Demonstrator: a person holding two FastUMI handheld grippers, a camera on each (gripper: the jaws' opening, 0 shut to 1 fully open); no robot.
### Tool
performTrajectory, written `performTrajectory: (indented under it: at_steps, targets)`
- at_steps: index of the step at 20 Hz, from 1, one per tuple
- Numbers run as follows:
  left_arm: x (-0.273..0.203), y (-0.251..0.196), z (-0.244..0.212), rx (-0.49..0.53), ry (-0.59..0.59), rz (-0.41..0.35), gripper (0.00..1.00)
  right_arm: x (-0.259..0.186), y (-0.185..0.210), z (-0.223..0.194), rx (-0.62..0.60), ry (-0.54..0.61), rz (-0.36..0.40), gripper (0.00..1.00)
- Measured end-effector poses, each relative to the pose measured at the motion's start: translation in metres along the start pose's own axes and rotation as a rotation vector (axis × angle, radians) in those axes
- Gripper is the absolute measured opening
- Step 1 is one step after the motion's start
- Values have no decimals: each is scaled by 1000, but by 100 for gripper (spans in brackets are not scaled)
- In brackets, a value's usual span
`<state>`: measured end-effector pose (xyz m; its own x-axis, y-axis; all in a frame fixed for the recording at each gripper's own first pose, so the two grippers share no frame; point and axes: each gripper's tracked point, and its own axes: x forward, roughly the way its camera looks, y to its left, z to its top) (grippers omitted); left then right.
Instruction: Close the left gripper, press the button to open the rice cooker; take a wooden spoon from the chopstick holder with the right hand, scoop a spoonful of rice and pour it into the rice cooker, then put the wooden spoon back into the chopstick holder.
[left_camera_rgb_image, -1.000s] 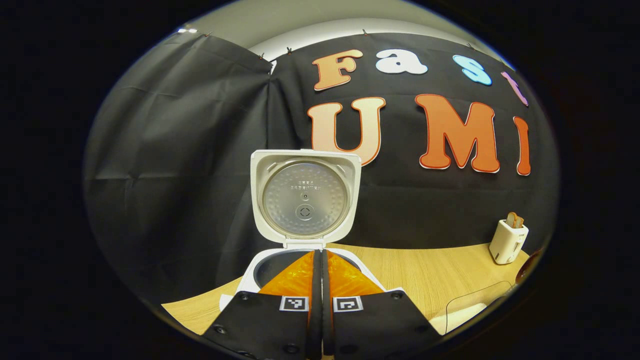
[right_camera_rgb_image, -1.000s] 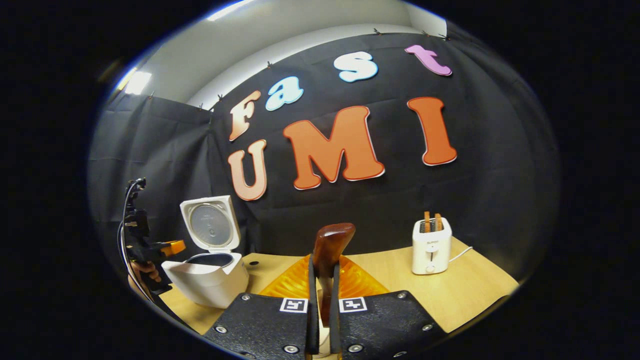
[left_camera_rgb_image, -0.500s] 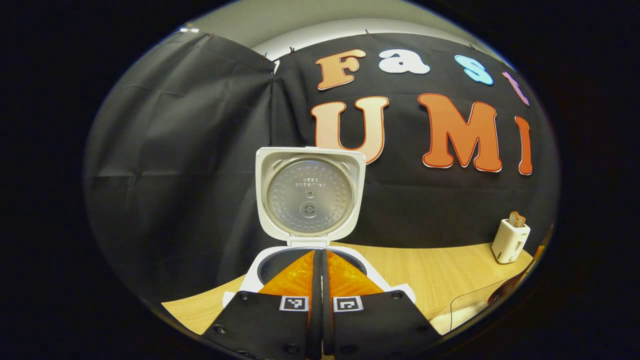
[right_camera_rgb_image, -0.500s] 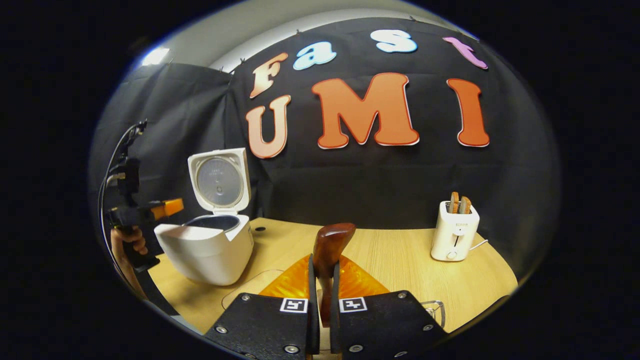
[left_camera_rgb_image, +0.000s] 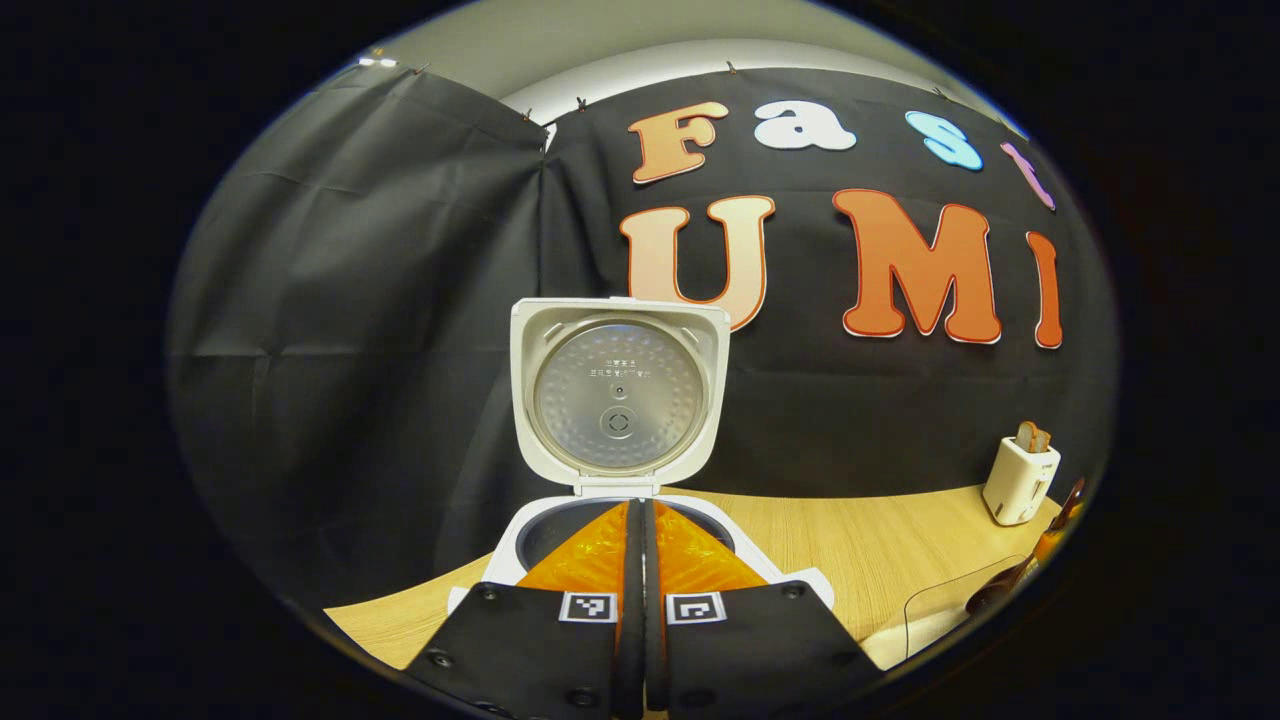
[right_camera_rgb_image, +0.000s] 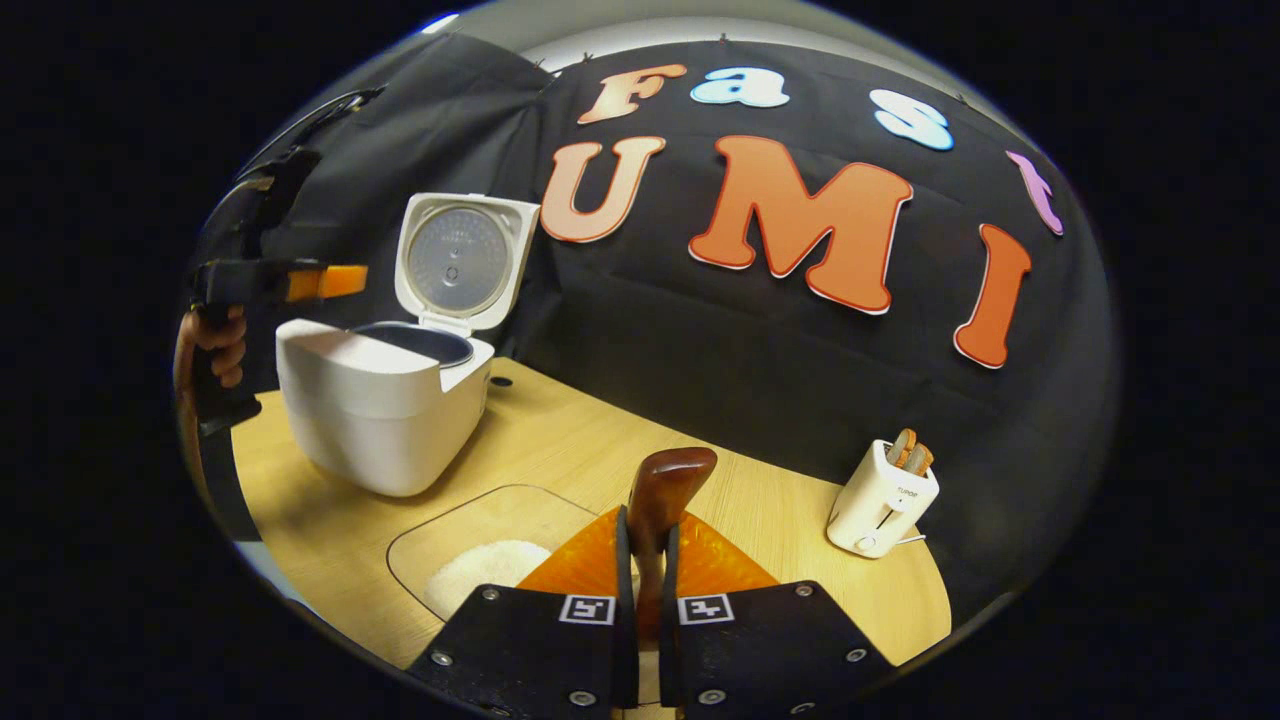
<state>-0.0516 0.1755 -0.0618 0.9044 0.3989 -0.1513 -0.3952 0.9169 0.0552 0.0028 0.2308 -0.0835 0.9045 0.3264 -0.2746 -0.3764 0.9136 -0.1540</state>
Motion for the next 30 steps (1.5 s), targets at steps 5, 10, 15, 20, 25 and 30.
performTrajectory:
  at_steps: [5,10,15,20,25,30]
  targets:
    - [-1,6,0,-1,-2,13,5,-5,6,-11,70,51,15,8]
    - [-3,4,-8,-8,17,3,4,-10,15,-23,332,118,73,8]
    - [-8,5,-6,-14,12,-1,4,-8,23,-21,591,146,99,8]
    - [-14,14,-7,-20,9,10,4,0,19,-24,776,173,80,8]
    - [-17,26,-5,-27,0,29,4,5,16,-32,951,193,85,8]
    - [-17,32,-8,-31,6,39,4,11,22,-44,1132,242,135,9]
